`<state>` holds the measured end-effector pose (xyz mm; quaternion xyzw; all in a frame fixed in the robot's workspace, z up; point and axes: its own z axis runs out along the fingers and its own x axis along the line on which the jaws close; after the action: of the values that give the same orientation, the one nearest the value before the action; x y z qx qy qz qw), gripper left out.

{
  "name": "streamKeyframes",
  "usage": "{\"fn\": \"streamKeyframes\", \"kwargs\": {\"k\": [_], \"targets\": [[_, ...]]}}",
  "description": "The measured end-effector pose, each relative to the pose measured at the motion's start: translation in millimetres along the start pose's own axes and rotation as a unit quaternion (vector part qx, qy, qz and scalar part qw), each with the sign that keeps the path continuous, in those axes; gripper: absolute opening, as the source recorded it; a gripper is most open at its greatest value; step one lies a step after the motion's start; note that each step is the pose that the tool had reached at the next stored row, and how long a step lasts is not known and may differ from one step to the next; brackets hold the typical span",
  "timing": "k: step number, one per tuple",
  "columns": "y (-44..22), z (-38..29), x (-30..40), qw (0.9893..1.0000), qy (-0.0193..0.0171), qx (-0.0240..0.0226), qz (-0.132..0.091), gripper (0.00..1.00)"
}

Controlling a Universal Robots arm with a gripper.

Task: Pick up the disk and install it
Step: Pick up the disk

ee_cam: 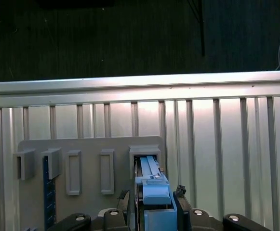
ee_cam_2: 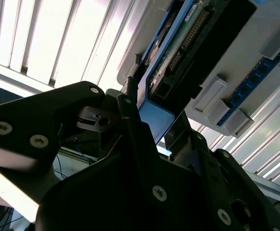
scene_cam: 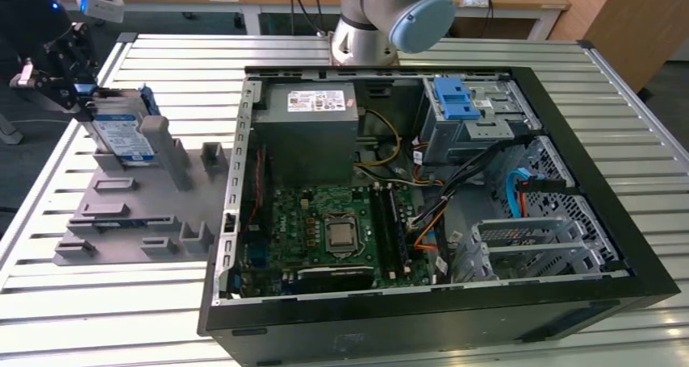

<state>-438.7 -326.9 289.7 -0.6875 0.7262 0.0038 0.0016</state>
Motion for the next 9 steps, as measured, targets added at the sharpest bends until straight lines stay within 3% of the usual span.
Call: {"fn": "streamKeyframes", "kwargs": {"k": [6, 7, 9], "targets": [[0.0, 0.3, 0.0, 1.0000, 0.0000, 0.0000, 0.000, 0.47], [0.0, 0.3, 0.0, 1.0000, 0.0000, 0.0000, 0.000, 0.39], [0.0, 0.4, 0.0, 1.0000, 0.0000, 0.0001, 0.000, 0.39]]}}
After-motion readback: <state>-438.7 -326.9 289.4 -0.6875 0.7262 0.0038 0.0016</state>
